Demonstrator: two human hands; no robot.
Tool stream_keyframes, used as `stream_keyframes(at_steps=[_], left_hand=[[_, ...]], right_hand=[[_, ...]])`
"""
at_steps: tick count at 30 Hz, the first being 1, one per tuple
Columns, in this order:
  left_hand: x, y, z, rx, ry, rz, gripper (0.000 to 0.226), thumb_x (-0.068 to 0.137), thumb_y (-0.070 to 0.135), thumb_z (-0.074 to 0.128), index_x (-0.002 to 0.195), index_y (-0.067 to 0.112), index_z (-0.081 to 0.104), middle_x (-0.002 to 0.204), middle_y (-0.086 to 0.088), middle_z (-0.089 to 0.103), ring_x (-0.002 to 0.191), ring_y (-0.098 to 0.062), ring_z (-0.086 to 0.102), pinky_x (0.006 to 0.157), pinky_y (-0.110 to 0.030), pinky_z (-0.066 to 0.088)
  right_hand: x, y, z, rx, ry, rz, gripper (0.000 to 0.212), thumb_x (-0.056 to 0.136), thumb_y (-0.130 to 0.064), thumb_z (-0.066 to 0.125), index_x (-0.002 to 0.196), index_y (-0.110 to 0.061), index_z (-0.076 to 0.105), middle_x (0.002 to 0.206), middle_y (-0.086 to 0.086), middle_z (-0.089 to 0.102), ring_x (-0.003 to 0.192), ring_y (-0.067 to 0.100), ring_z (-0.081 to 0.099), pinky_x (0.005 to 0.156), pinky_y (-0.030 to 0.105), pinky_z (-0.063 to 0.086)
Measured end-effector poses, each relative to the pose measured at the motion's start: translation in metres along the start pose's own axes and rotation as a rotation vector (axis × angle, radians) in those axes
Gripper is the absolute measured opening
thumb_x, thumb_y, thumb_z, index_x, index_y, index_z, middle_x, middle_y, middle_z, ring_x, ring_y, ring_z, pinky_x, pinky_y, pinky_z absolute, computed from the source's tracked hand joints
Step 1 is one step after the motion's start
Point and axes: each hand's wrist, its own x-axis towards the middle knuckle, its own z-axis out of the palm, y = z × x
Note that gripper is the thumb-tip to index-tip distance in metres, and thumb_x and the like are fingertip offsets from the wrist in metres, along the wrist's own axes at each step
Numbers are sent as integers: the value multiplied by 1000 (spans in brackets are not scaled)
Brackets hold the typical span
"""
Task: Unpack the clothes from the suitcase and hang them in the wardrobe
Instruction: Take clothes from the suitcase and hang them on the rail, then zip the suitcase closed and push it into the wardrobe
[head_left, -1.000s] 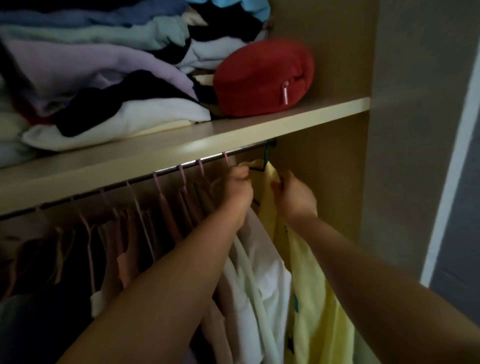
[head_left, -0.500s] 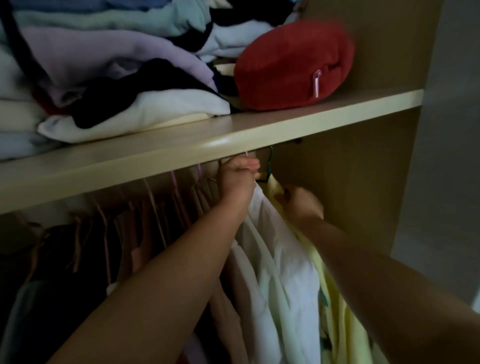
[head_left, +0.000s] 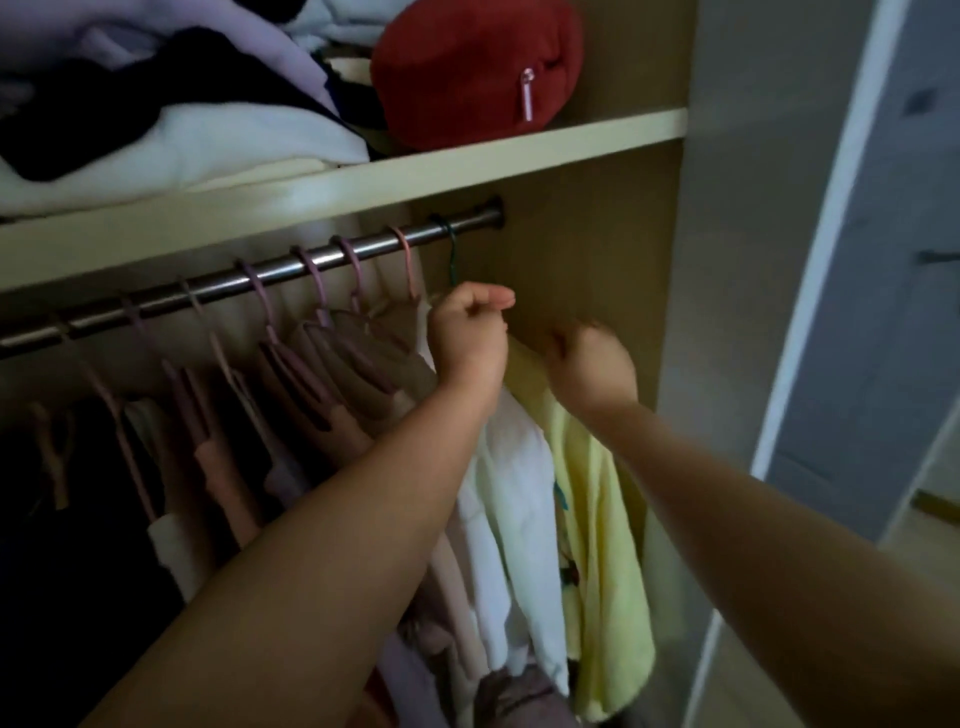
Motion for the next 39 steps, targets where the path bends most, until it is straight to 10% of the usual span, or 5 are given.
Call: stream_keyframes(at_steps=[10,25,39], left_hand=[[-75,12,21,34,-90,-66,36,83,-4,50,65,25,64,85,3,70,93,-19,65,89,-38,54],[-243,7,66,139,-218,-262,34,80,-1,47,63,23,65,87,1,70,90,-26,64,82,-39,54],[-354,-57,192,362,-810,-344,33,78,2,43,66,23,65,84,1,71,79,-20,63,70,-34,53]], right_hand=[[-90,37,-68,-40,10,99,23,95,-29,45,98,-19,66,93,9,68,87,32,61,60,30,38],[-279,165,-192,-208,-166,602,22,94,-33,41,82,-26,58,79,-2,61,72,20,57,60,26,40],[-389,267,-281,-379,-103,1111,34,98,-27,35,73,-15,55,68,4,55,58,20,48,51,25,32]])
